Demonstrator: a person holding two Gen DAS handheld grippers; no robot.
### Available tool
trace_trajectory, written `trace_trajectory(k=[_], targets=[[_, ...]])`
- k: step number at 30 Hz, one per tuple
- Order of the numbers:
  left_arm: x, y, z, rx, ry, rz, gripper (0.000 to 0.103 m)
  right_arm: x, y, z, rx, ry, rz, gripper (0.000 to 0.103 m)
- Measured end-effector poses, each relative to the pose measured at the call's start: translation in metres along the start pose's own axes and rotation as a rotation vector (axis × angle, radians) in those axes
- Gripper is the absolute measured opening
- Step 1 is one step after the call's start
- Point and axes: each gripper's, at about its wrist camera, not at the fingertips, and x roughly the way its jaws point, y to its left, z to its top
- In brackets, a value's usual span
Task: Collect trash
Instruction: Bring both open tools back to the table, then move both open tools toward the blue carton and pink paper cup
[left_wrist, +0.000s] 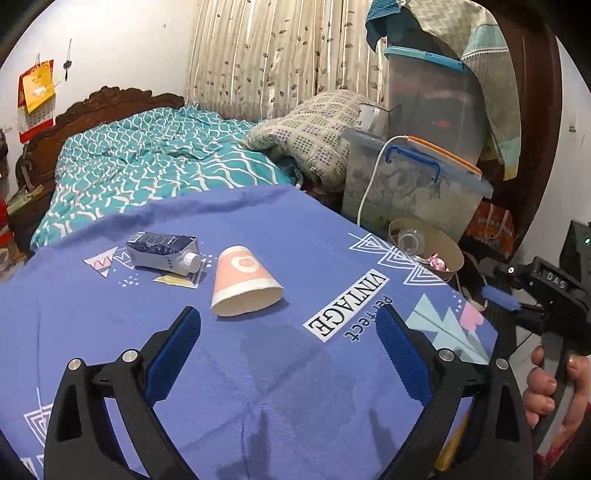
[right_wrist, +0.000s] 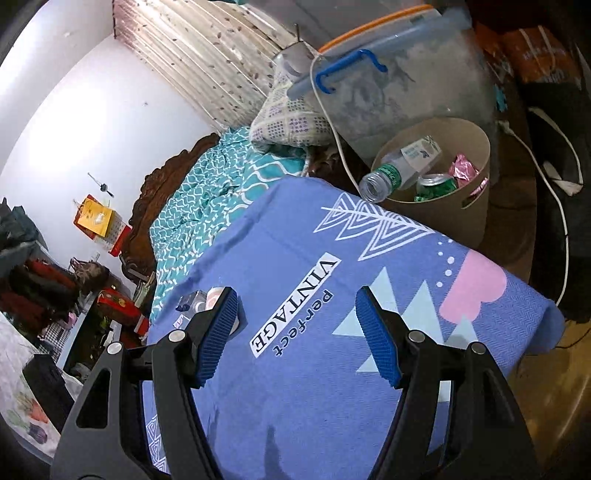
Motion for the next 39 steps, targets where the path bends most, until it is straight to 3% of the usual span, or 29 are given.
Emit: trace_trajectory(k=[4, 19, 27, 33, 39], targets=[[0.000, 0.001, -0.003, 0.009, -0.001, 0.017, 0.092, -0.001, 0.002, 0.001, -0.014, -0.014, -0.004, 0.075], [0.010, 0.019, -0.012, -0.010, 0.048, 0.098, 0.094, 0.015, 0.013, -0.010, -0.053, 0.016, 0.004, 0.078], [0.008, 0.033, -0.015, -0.006, 0.079, 0.180, 0.094, 0.020, 0.022, -0.012, -0.071, 0.026, 0.008, 0.082], [0.004, 0.041, -0.014, 0.004, 0.101, 0.177, 0.094, 0.028, 0.029, -0.016, -0.081, 0.047, 0.017, 0.082], [0.001, 0.055, -0.016, -0.050, 0.103, 0.157, 0.094, 0.031, 0.038, -0.018, -0.100, 0.059, 0.026, 0.083]])
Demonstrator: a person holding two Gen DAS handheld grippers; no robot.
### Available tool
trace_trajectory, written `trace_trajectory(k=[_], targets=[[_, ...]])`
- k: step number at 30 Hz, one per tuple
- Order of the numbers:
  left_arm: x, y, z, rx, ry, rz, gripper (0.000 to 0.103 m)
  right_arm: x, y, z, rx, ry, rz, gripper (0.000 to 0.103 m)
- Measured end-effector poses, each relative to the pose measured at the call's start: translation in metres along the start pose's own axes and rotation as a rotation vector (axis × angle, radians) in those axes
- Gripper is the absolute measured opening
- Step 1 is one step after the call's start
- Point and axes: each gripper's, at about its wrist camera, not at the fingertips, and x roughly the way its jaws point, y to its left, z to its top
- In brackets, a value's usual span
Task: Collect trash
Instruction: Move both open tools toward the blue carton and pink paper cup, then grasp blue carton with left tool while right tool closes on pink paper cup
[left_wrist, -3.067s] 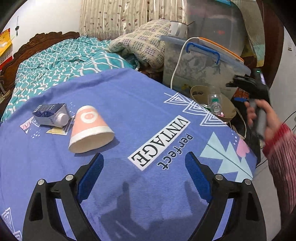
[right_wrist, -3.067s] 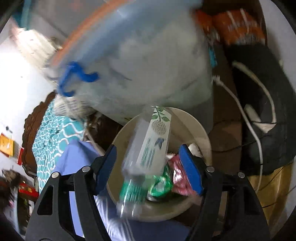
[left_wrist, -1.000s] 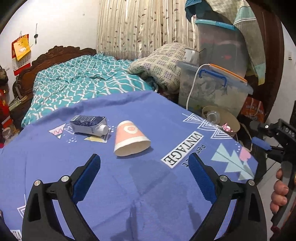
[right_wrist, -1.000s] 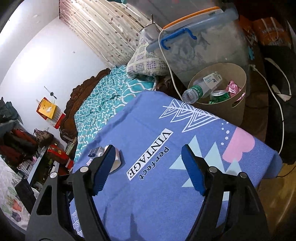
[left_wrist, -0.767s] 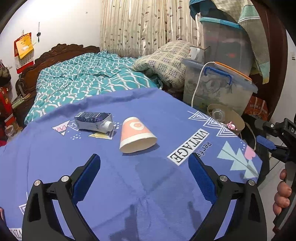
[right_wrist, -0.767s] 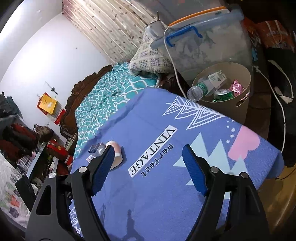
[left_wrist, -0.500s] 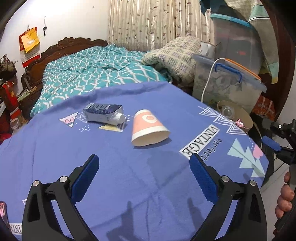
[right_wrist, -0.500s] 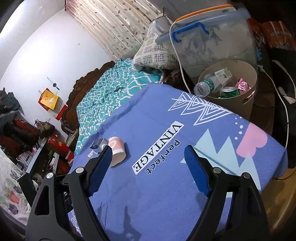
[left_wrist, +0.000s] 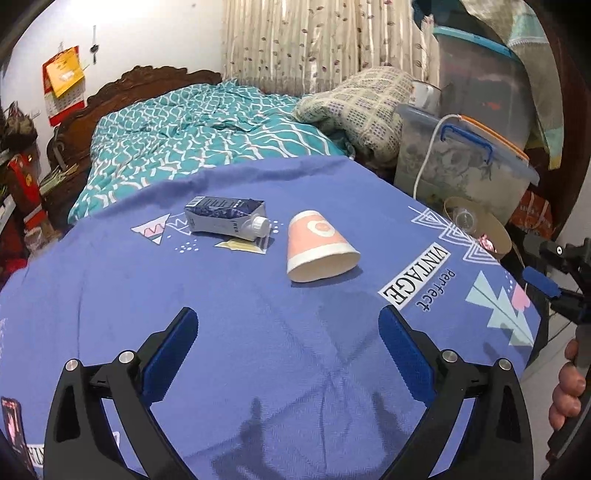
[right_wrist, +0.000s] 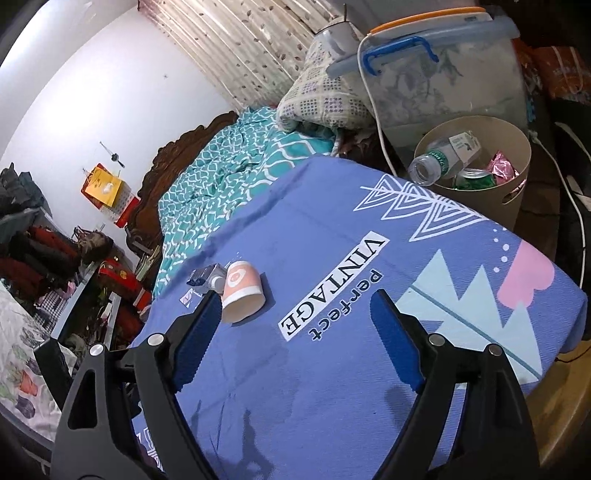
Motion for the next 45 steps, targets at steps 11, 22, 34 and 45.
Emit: trace_trajectory(k=[11, 22, 34, 45], targets=[[-0.001, 0.041, -0.004, -0.076, -0.023, 0.056, 0.094, 0.026, 0.025, -0.001, -0.105, 0.046, -0.042, 0.083], [0.004, 0.124, -0.012, -0.166, -0.054, 0.214, 0.094, 0.076, 0.071, 0.002, -0.321, 0.082, -0.087, 0.083], [0.060, 0.172, 0.058, -0.257, 0.046, 0.067, 0.094, 0.148, 0.100, 0.000, -0.424, 0.171, 0.007, 0.083], [0.211, 0.143, 0.134, -0.374, 0.323, -0.055, 0.094, 0.221, 0.108, -0.008, -0.546, 0.274, 0.009, 0.083]])
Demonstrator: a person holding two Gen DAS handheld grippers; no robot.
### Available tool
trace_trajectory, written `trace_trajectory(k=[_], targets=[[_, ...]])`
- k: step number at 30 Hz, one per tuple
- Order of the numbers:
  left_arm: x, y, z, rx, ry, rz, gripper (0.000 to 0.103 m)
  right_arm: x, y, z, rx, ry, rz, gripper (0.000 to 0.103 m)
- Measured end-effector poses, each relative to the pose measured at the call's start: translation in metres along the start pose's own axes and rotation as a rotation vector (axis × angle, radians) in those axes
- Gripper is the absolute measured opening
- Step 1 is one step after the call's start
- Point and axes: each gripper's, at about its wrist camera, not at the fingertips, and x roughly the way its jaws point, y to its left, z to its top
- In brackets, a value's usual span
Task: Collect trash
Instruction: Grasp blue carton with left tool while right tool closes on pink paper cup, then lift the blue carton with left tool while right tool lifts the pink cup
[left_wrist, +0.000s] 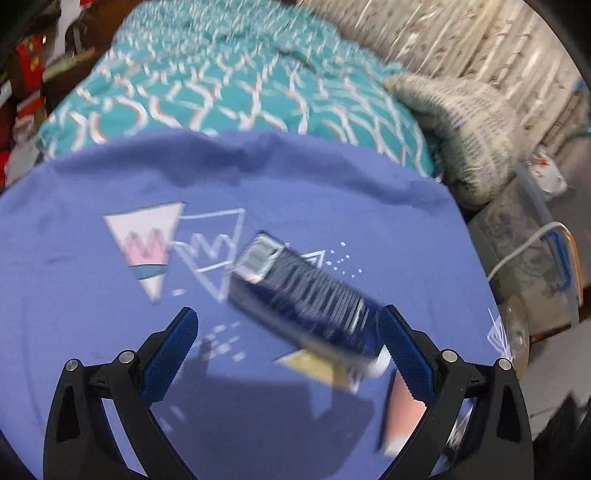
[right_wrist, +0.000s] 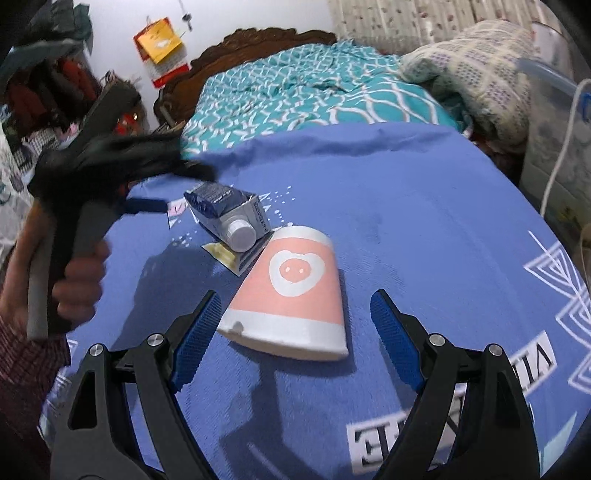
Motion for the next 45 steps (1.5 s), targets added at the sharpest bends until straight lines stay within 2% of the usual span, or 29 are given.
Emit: trace_trajectory(k=[5, 6, 8, 9, 10, 12, 16, 23, 26, 32, 39, 45], targets=[[0.052, -0.024, 0.015, 0.000, 0.130, 0.093, 0.095, 0.019, 0.005, -0.002, -0.054, 0.045, -0.028, 0.083], [0.058, -0.026, 0.014, 0.006, 0.136, 0.099, 0.094, 0.023, 0.006, -0.004, -0.061, 0.060, -0.023, 0.076], [0.058, -0.024, 0.008, 0.003, 0.128, 0.063, 0.087, 0.024, 0.006, -0.009, -0.062, 0.071, 0.006, 0.065], [0.054, -0.023, 0.004, 0.007, 0.124, 0.031, 0.075, 0.020, 0.006, -0.011, -0.066, 0.056, -0.003, 0.056], [0.048, -0.022, -0.002, 0.018, 0.131, -0.013, 0.063, 0.014, 0.005, -0.012, -0.069, 0.043, -0.008, 0.053], [0.035, -0.024, -0.015, 0.052, 0.124, -0.030, 0.054, 0.001, -0.001, -0.015, -0.033, 0.031, 0.024, 0.046], [0.006, -0.024, -0.063, 0.148, 0.086, -0.034, 0.052, -0.024, -0.012, -0.032, 0.019, 0.021, 0.038, 0.043], [-0.039, -0.024, -0.144, 0.185, 0.045, -0.111, 0.051, -0.069, -0.038, -0.074, 0.185, 0.001, 0.109, 0.042], [-0.057, -0.030, -0.181, 0.216, -0.002, -0.087, 0.051, -0.083, -0.043, -0.096, 0.254, 0.007, 0.152, 0.042], [-0.082, -0.038, -0.230, 0.241, -0.062, -0.044, 0.051, -0.109, -0.031, -0.131, 0.284, 0.018, 0.186, 0.042], [-0.101, -0.043, -0.260, 0.278, -0.125, 0.022, 0.050, -0.121, -0.021, -0.156, 0.286, 0.033, 0.191, 0.042], [-0.103, -0.044, -0.274, 0.291, -0.140, 0.051, 0.050, -0.113, -0.022, -0.160, 0.298, 0.054, 0.196, 0.044]])
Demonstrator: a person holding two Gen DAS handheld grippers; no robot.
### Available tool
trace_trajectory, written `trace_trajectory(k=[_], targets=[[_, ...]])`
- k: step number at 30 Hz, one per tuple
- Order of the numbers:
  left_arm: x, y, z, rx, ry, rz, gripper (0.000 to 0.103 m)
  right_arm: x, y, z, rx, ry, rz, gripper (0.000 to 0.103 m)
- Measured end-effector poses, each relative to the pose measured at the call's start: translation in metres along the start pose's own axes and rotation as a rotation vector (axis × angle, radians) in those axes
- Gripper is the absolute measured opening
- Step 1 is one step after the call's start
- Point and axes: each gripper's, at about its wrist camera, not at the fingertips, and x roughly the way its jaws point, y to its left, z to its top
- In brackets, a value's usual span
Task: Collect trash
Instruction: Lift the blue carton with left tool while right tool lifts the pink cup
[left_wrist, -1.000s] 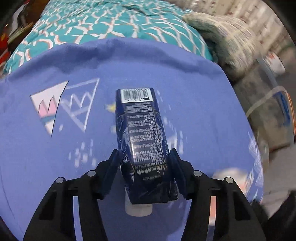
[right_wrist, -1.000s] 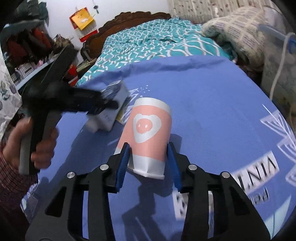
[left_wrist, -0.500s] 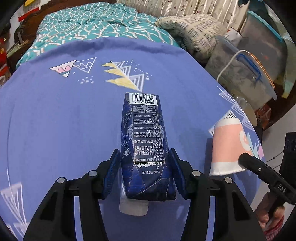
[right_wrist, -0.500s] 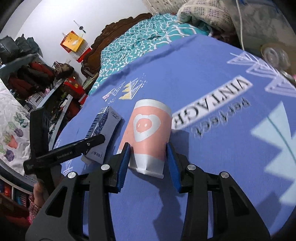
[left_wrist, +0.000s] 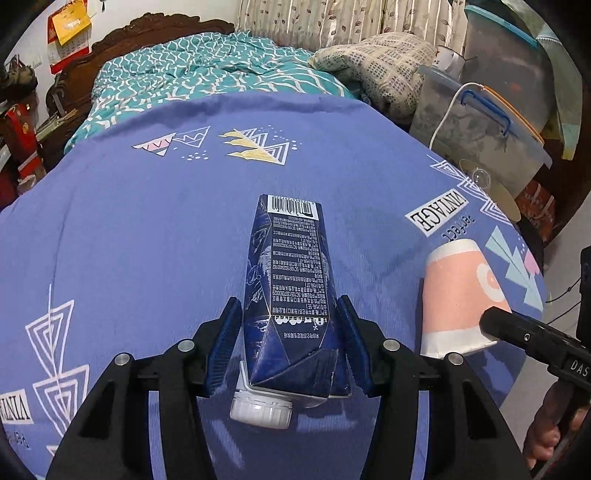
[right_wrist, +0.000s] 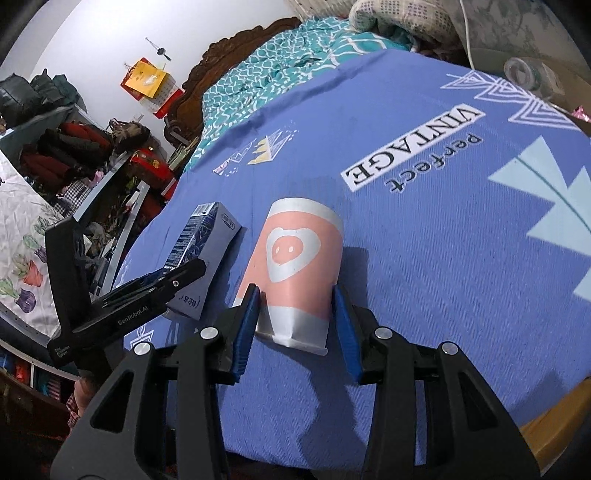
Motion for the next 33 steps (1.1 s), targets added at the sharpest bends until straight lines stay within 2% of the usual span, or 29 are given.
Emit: trace_trajectory(k=[10, 26, 33], targets=[[-0.001, -0.006, -0.006, 0.028, -0.024, 0.041, 0.050, 0.007, -0.005, 0.001, 0.023, 0.012, 0.004, 0.058], [0.011, -0.004, -0.013, 0.034, -0.020, 0.103, 0.052, 0.010, -0.013, -0.007, 0.019, 0.010, 0.038, 0.060], [0.018, -0.001, -0.016, 0.026, 0.005, 0.099, 0.052, 0.009, -0.014, -0.010, 0.018, -0.005, 0.043, 0.062]])
